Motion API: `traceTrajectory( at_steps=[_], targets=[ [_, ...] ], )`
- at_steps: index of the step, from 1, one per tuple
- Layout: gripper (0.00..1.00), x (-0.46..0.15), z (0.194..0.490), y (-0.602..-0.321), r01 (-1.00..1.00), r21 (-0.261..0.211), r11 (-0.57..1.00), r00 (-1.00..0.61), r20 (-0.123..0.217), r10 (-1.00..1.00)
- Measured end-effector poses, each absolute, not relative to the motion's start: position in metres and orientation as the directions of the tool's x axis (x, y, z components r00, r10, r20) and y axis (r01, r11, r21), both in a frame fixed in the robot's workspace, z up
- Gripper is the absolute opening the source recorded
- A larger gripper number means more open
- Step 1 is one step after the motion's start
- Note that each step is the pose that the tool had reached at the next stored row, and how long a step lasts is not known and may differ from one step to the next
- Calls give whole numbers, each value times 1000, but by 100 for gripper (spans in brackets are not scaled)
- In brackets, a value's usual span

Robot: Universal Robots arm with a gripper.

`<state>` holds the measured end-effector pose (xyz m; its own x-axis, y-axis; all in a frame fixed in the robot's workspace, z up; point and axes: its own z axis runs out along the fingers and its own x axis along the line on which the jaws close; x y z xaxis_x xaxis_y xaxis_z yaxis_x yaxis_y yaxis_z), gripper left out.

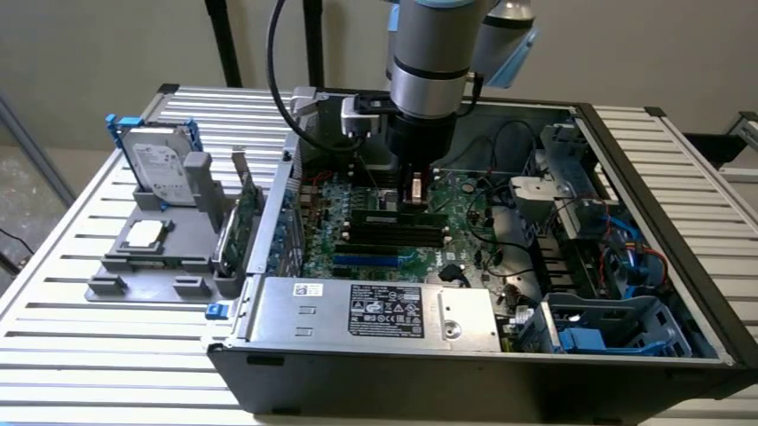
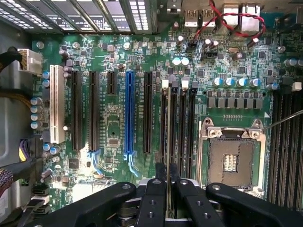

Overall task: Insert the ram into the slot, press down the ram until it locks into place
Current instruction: 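Insert the ram into the slot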

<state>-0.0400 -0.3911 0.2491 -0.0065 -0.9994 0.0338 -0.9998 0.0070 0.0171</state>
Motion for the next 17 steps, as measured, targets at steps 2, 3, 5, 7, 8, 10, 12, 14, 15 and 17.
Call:
traceTrajectory(
  at_steps=[2, 3, 5, 7, 8, 10, 12, 14, 15, 17],
  targets=[
    [14, -40, 247, -391, -1000, 11, 12, -11, 37, -999],
    [14, -40, 246, -391, -1000, 8, 14, -14, 38, -999],
    [14, -41, 244, -391, -1000, 7, 20, -19, 42, -999],
    [14, -42, 243, -391, -1000, 6, 22, -22, 47, -999],
    [14, -42, 242, -391, -1000, 6, 23, -23, 50, -998],
    [14, -43, 240, -389, -1000, 6, 24, -23, 52, -998],
    [14, -43, 239, -388, -1000, 5, 24, -23, 53, -998],
    [14, -43, 238, -388, -1000, 5, 24, -23, 56, -998],
    [14, -43, 237, -387, -1000, 4, 24, -23, 58, -998],
    [14, -43, 236, -387, -1000, 3, 24, -24, 62, -998]
  ],
)
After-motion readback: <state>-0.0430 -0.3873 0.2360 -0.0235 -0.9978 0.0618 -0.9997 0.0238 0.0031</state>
